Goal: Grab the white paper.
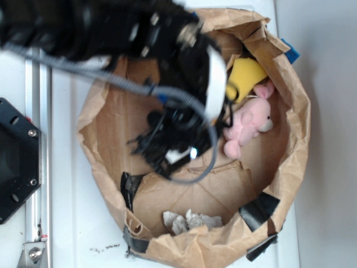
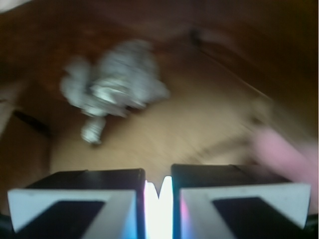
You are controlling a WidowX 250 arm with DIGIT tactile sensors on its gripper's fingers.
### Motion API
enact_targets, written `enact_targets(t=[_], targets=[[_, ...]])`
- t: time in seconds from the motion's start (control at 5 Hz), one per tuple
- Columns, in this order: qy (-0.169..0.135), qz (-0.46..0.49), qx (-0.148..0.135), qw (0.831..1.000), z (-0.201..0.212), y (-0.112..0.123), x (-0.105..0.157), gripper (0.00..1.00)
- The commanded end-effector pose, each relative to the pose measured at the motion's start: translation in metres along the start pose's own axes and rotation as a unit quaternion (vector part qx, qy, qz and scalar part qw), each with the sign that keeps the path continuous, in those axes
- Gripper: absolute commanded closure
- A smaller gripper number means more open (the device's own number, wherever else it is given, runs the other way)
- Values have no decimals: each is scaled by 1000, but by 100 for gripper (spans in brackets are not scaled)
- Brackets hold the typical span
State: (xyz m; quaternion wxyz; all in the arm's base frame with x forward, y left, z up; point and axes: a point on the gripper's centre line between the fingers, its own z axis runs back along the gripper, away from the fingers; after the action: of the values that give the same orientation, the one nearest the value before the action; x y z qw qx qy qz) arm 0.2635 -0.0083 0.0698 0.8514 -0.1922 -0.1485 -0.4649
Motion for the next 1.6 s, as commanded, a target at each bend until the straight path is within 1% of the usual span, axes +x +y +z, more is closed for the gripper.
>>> enact_targets(t=[0.0,0.2,0.4,0.6,0.8,1.2,1.4], targets=[[2,22,32,999,27,8,7,100],[8,-8,28,1000,20,6,14,100],[11,-59,23,998,10,0,24,0],[0,-97,-6,995,-2,-3,30,0],[-8,-143,-18,990,-10,-18,35,0],[-34,-210,-41,976,-15,-40,42,0],[-46,-225,-42,972,-20,-46,47,0]])
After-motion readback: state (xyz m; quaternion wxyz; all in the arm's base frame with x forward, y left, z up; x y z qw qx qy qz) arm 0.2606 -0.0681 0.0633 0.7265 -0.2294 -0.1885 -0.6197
